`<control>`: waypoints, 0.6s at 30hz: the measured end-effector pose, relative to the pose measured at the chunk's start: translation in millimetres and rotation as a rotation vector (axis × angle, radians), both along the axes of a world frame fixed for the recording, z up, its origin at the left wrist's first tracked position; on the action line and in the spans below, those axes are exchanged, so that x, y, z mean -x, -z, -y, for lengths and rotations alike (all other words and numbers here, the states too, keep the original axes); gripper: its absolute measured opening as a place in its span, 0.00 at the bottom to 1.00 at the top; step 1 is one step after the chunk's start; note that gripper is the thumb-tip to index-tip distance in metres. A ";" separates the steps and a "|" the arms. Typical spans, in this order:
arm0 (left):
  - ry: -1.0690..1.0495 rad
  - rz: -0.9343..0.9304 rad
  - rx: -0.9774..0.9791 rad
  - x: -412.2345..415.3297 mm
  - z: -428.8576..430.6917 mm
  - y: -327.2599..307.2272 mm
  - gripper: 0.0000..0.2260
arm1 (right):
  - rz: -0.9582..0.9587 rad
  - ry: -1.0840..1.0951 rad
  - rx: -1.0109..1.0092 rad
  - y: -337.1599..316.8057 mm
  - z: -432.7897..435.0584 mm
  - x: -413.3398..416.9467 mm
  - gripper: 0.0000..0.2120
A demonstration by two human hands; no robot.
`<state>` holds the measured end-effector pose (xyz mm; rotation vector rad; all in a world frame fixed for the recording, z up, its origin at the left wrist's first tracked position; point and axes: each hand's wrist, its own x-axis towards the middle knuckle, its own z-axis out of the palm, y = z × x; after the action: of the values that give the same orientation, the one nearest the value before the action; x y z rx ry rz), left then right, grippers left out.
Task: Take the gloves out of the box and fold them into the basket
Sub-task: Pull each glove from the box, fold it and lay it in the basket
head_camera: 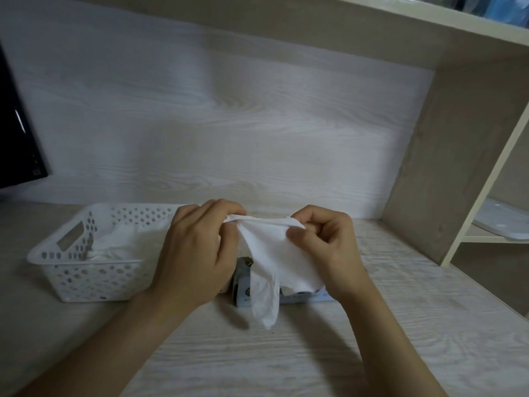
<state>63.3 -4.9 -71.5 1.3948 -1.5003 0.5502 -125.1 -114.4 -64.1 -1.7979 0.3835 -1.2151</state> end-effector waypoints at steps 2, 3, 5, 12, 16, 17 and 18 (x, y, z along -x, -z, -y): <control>0.017 -0.024 0.005 -1.7 -1.5 -1.6 0.11 | 0.058 -0.106 -0.144 -2.6 -0.6 2.3 0.03; 0.029 -0.033 0.012 -1.9 -2.1 -3.1 0.11 | 0.062 -0.151 -0.190 -4.7 -2.4 3.4 0.03; 0.072 -0.057 0.039 -1.9 -4.0 -6.2 0.11 | 0.038 -0.188 -0.219 -6.2 -4.1 4.6 0.04; 0.198 -0.178 0.060 -3.2 -7.4 -11.9 0.15 | -0.147 -0.098 -0.074 -5.4 -2.3 2.7 0.08; 0.209 -0.180 0.048 -6.8 -7.5 -12.2 0.13 | -0.227 -0.094 -0.081 -5.0 -3.4 0.5 0.11; 0.196 -0.161 0.051 -8.9 -7.8 -12.1 0.12 | -0.248 -0.108 -0.074 -5.3 -4.0 -0.1 0.10; 0.183 -0.144 0.054 -11.1 -7.9 -12.0 0.10 | -0.264 -0.122 -0.065 -5.9 -4.6 -0.5 0.09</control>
<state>74.4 3.0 -59.6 1.2143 -1.4677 0.3662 -124.6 -109.8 -58.2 -1.9012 0.4501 -0.8736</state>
